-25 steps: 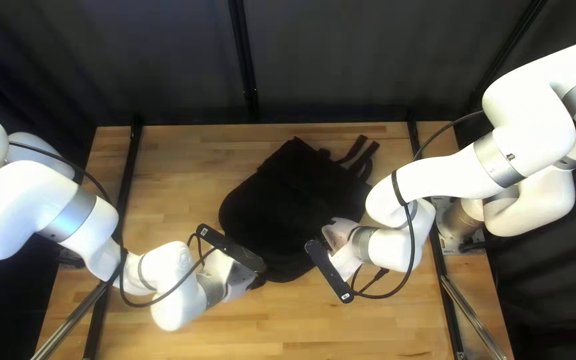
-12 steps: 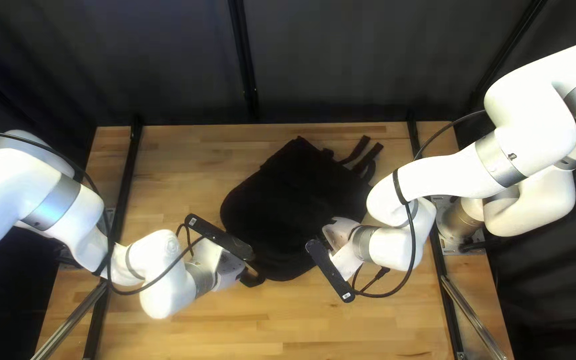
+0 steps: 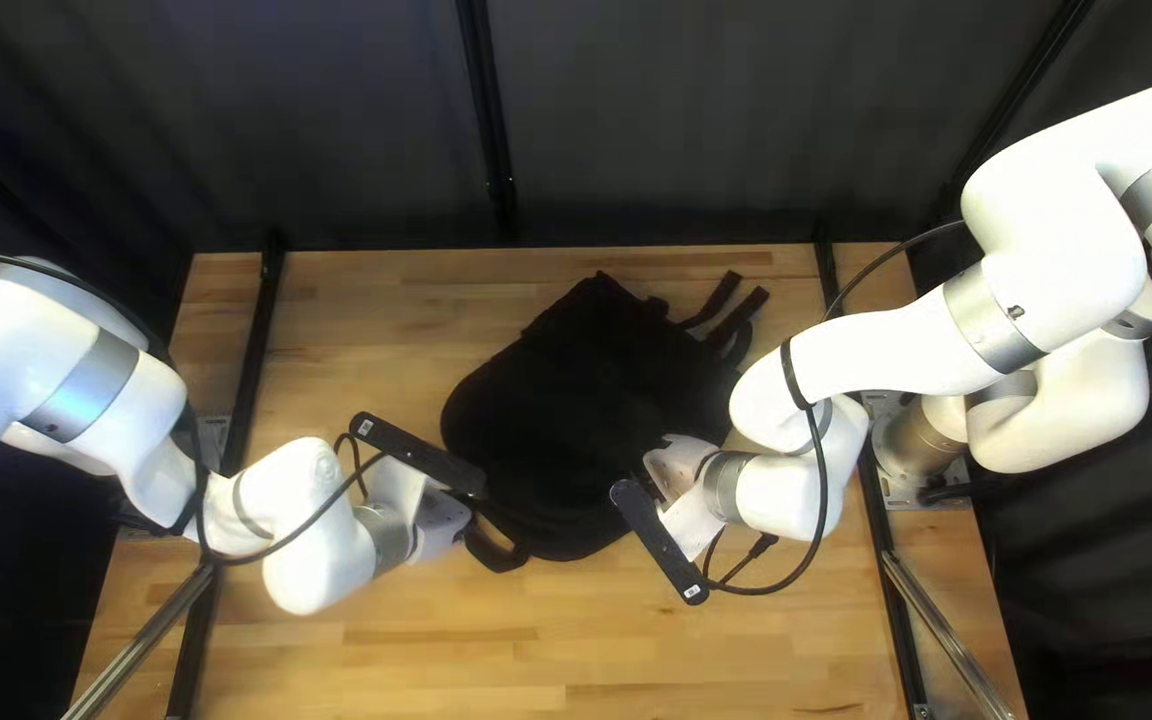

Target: Remove a lunch box from a kids backpack

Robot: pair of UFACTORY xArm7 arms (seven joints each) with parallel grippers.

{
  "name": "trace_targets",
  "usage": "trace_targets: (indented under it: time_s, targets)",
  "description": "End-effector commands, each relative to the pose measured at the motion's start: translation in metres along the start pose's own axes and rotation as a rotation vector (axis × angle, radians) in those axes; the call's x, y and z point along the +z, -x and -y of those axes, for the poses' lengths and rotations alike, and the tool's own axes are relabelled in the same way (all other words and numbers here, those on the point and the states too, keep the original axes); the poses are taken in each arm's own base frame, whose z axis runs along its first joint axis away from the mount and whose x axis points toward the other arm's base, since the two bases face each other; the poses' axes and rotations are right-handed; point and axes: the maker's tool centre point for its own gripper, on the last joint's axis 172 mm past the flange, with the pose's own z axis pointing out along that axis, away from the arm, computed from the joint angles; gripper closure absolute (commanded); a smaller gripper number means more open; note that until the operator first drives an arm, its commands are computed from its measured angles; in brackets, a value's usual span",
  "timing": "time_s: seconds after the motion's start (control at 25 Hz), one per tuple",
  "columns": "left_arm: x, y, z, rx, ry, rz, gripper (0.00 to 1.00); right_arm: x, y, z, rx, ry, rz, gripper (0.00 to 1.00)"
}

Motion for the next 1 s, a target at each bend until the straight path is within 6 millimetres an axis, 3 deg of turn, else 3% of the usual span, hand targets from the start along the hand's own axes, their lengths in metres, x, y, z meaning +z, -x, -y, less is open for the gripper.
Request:
trace_targets:
  time_s: [0.04,0.48,1.0]
  targets:
    - [0.003,0.0,0.008,-0.011,0.004,0.023,1.0,0.002,0.0,0.0,0.0,-0.002,-0.002,1.0]
    - [-0.001,-0.013,0.039,-0.038,0.008,0.079,1.0,0.004,0.001,0.003,-0.002,-0.004,-0.007,1.0]
    - [0.02,-0.024,0.08,-0.047,-0.02,0.139,1.0,0.005,0.002,0.004,-0.006,-0.006,-0.013,1.0]
